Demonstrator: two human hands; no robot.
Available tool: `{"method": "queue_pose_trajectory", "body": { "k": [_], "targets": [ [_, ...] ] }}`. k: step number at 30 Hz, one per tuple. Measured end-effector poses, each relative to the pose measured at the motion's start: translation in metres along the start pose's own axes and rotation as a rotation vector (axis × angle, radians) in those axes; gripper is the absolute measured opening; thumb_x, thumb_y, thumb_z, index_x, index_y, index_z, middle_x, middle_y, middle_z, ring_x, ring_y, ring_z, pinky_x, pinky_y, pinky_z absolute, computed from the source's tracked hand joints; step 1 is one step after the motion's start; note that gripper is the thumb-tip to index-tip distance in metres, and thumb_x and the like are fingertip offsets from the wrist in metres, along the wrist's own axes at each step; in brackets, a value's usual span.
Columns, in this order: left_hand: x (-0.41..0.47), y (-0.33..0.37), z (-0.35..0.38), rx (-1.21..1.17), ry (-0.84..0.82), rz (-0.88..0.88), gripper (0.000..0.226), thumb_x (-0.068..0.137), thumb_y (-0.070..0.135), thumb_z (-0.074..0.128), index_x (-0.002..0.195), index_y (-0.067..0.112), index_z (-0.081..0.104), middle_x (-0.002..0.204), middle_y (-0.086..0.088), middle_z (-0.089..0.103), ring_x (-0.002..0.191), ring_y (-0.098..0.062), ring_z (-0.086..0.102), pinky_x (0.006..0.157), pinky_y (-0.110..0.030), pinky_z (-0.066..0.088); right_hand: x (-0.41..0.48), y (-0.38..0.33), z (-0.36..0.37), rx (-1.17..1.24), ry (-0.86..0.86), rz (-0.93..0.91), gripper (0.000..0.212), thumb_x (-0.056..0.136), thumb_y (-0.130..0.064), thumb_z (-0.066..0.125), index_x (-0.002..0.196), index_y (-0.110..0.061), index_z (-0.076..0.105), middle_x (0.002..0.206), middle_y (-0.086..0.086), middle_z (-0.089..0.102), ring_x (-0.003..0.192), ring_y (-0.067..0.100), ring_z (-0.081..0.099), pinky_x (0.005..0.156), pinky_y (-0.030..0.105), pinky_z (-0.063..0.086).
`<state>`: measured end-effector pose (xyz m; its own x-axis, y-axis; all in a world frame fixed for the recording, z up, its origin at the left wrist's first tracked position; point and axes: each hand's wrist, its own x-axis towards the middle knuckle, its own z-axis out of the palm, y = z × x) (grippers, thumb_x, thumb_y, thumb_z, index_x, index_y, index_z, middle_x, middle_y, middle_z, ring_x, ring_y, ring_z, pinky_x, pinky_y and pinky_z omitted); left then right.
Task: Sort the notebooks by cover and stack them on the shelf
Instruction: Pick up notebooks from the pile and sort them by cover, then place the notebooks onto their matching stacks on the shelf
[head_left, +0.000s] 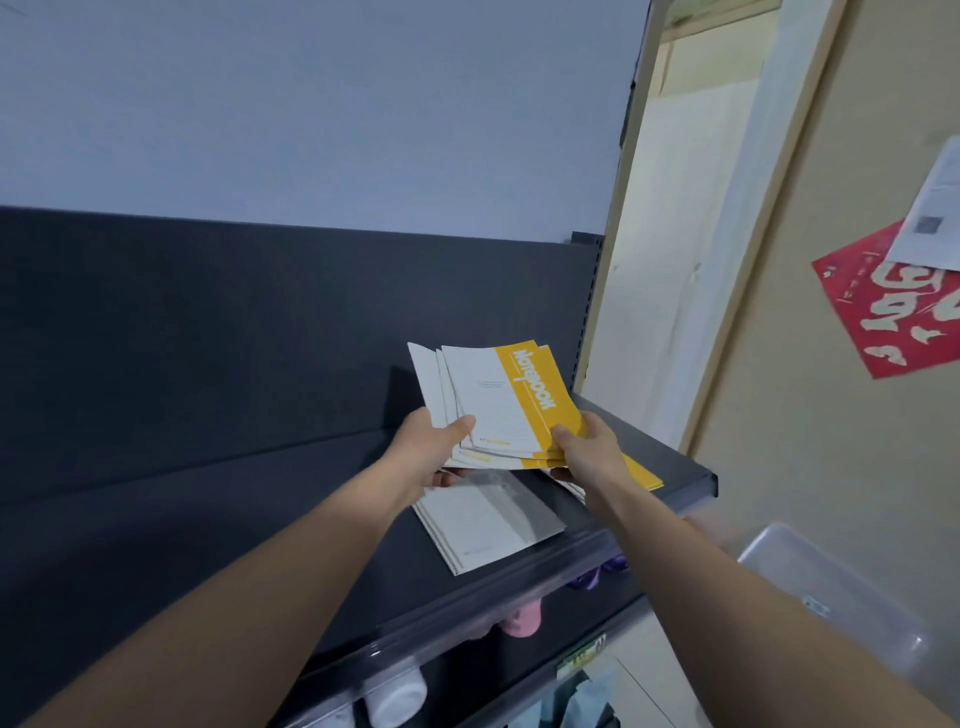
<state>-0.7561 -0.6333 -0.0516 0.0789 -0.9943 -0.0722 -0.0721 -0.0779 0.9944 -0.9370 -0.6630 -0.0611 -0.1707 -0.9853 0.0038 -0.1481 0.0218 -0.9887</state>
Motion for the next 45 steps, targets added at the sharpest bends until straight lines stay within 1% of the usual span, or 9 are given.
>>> {"method": "queue_pose_trajectory", "body": {
  "k": [15,19,21,24,27,30,36,41,45],
  "targets": [
    [0.069,-0.019,0.144,0.262,0.114,-0.188,0.043,0.095,0.024,0.059,0.122,-0.002,0.038,0.086,-0.014,0.058,0.046,-0.013,0.047,0.036,-0.019,0.035,0.112,0.038,-0.112,-0.386,-0.153,0.057,0.038,0.098,-0.017,0.048,0.135,-0.011,0.041,0.085,0.001,0.055,0.069,0.015,0.052,0.057,0.028,0.045],
    [0.068,-0.023,0.16,0.489,0.087,-0.194,0.026,0.092,0.025,0.061,0.096,0.003,0.048,0.066,-0.007,0.052,0.049,-0.015,0.047,0.041,-0.022,0.036,0.126,0.048,-0.126,-0.551,-0.197,0.021,0.043,0.094,-0.018,0.05,0.136,-0.011,0.044,0.112,0.008,0.061,0.095,0.021,0.057,0.08,0.033,0.047],
    [0.066,-0.023,0.163,0.622,0.093,-0.205,0.026,0.089,0.026,0.064,0.097,0.004,0.054,0.073,-0.006,0.056,0.059,-0.018,0.052,0.048,-0.023,0.038,0.13,0.053,-0.131,-0.632,-0.218,0.011,0.035,0.085,-0.018,0.054,0.119,-0.01,0.058,0.106,0.008,0.067,0.096,0.024,0.061,0.081,0.034,0.051],
    [0.067,-0.023,0.166,0.787,0.103,-0.224,0.039,0.088,0.031,0.065,0.111,0.0,0.058,0.099,-0.011,0.062,0.088,-0.023,0.061,0.06,-0.027,0.044,0.135,0.058,-0.135,-0.779,-0.256,-0.035,0.015,0.079,-0.02,0.055,0.085,-0.01,0.064,0.081,0.005,0.066,0.079,0.022,0.061,0.057,0.026,0.043],
    [0.068,-0.022,0.169,0.934,0.098,-0.222,0.046,0.091,0.041,0.058,0.114,0.001,0.058,0.122,-0.015,0.058,0.117,-0.028,0.051,0.086,-0.03,0.046,0.137,0.059,-0.134,-0.875,-0.266,-0.052,0.011,0.077,-0.022,0.055,0.08,-0.012,0.06,0.079,0.003,0.064,0.08,0.023,0.06,0.053,0.024,0.037],
    [0.068,-0.022,0.169,0.968,0.083,-0.235,0.049,0.093,0.044,0.055,0.114,0.001,0.057,0.129,-0.017,0.052,0.122,-0.028,0.046,0.091,-0.031,0.043,0.143,0.062,-0.13,-0.931,-0.27,-0.079,0.015,0.071,-0.027,0.055,0.076,-0.013,0.056,0.09,0.008,0.066,0.09,0.027,0.062,0.064,0.027,0.042],
    [0.066,-0.017,0.165,1.006,0.129,-0.193,0.051,0.092,0.044,0.057,0.12,0.002,0.054,0.135,-0.018,0.046,0.123,-0.026,0.046,0.09,-0.028,0.042,0.136,0.053,-0.12,-1.121,-0.226,-0.21,0.05,0.077,-0.038,0.056,0.12,-0.014,0.055,0.129,0.011,0.051,0.122,0.032,0.046,0.098,0.039,0.041],
    [0.057,0.0,0.137,1.127,0.282,-0.086,0.026,0.089,0.036,0.058,0.086,0.01,0.054,0.119,-0.011,0.054,0.095,-0.024,0.056,0.073,-0.03,0.045,0.126,0.03,-0.085,-1.095,-0.306,-0.483,0.047,0.089,-0.027,0.048,0.135,-0.015,0.045,0.136,0.01,0.044,0.125,0.03,0.039,0.098,0.04,0.037],
    [0.032,0.011,0.097,1.294,0.397,-0.063,0.031,0.093,0.034,0.054,0.107,0.008,0.059,0.118,-0.009,0.052,0.111,-0.028,0.051,0.083,-0.035,0.045,0.104,0.005,-0.043,-1.051,-0.376,-0.658,0.043,0.09,-0.024,0.049,0.132,-0.014,0.047,0.132,0.008,0.047,0.124,0.029,0.041,0.094,0.037,0.038]
  ]
}}
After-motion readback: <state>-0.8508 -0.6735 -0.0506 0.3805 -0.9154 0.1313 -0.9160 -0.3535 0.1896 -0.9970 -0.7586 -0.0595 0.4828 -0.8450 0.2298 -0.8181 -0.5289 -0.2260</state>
